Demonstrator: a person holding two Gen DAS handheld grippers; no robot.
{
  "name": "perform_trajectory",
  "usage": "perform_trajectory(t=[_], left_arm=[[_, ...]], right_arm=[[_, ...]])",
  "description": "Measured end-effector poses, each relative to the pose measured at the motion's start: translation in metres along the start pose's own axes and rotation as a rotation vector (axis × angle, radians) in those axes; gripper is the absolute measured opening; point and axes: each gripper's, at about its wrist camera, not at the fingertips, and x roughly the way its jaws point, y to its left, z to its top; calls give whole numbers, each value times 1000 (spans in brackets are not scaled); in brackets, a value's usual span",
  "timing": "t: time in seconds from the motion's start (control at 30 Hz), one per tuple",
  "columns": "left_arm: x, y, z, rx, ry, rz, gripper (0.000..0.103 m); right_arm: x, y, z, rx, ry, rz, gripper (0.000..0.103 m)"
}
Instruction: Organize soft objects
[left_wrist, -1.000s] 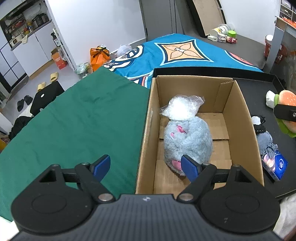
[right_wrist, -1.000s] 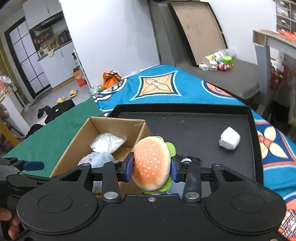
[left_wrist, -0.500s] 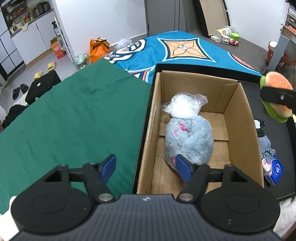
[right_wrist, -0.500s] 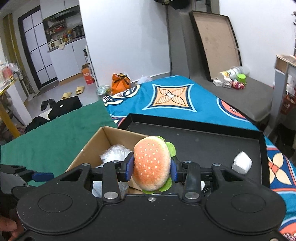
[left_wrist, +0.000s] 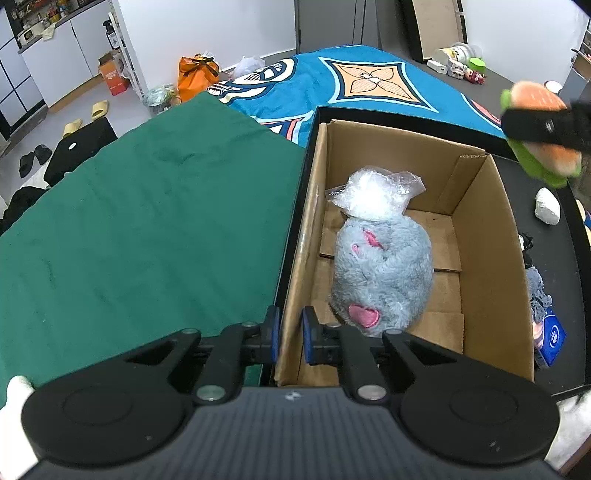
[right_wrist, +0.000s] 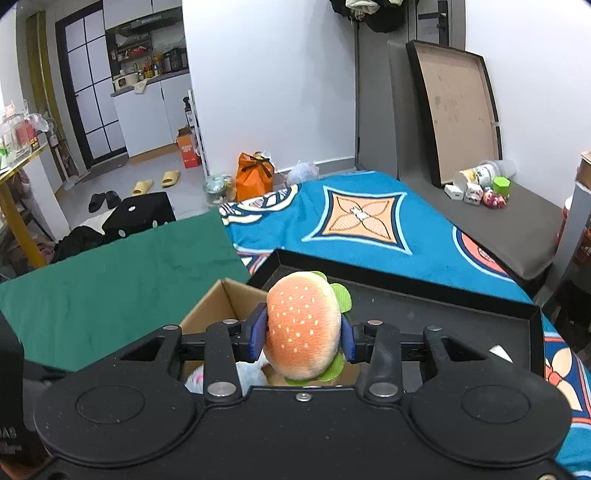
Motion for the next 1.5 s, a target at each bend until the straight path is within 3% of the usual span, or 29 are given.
perform_trajectory(t=[0.07, 0.13, 0.43, 0.67, 0.83, 0.93, 1.5], left_arm=[[0, 1, 0, -5, 1, -4, 12], [-1, 1, 0, -6, 2, -7, 12], [-4, -2, -1, 14, -14, 10, 13], [-6, -6, -2, 29, -14, 29, 20], [-11, -13, -3, 66, -45, 57, 50], [-15, -15, -4, 85, -60, 71, 58], [-23, -28, -6, 144, -101, 133, 78]], right_arm=[[1, 2, 3, -8, 1, 2, 59], [0, 3, 4, -21, -3, 3, 64], [-8, -10, -15, -1, 34, -13, 75], [-17, -30, -43, 56, 75, -35, 75], [-24, -44, -66, 101, 101, -48, 75], [-26, -51, -79, 122, 118, -51, 75], [-27, -82, -129, 212, 174, -45, 75]])
